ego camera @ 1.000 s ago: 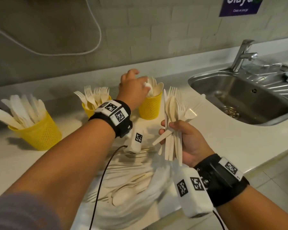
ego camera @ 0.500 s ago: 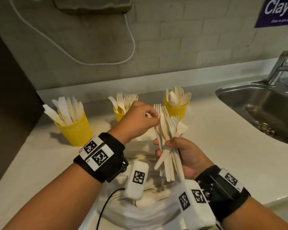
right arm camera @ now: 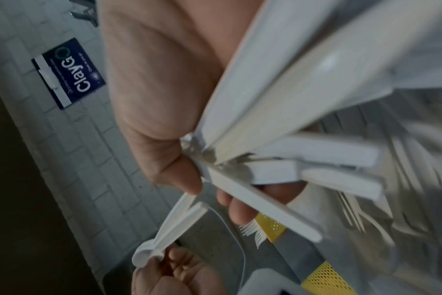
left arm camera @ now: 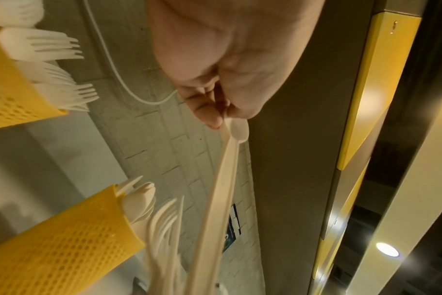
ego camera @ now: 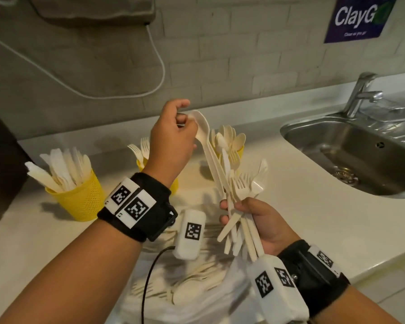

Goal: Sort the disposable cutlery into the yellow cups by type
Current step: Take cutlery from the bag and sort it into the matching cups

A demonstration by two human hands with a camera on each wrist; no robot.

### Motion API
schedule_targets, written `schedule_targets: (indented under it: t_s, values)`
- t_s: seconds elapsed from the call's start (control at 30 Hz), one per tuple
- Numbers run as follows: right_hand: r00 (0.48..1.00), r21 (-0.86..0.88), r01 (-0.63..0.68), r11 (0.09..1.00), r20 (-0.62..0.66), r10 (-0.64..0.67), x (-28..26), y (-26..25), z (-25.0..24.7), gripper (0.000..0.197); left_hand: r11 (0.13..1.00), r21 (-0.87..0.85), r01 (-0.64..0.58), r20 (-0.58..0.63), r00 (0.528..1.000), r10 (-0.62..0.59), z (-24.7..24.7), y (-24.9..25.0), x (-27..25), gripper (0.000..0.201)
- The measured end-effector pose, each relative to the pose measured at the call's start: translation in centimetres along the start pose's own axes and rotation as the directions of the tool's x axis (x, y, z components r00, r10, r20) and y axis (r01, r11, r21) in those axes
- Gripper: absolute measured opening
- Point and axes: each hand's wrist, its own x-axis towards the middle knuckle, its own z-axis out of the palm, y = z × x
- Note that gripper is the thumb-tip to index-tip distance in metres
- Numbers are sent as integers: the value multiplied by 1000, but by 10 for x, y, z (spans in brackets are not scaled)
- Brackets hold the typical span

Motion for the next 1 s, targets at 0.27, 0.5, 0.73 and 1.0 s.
schedule_targets:
  t_s: [0.27,0.5,0.73,1.0]
  values:
    - [990,187,138,973,-14,-138,-9,-7,-17,67,979,53,-197,-192,960,203,27,-9,43,29]
    - [982,184,187,965,-27,-185,-18,-13,-26,70,884,364,-293,117,956,269,66,-45,43,28]
    - [983,137,181,974,-21,-180,-19,-14,-25,74,836,431,-339,211,939,272,58,-36,62,34]
    - [987,99,159,982,10,-161,-16,-14,-20,67,617,638,-461,598,801,-20,71,-65,49,39]
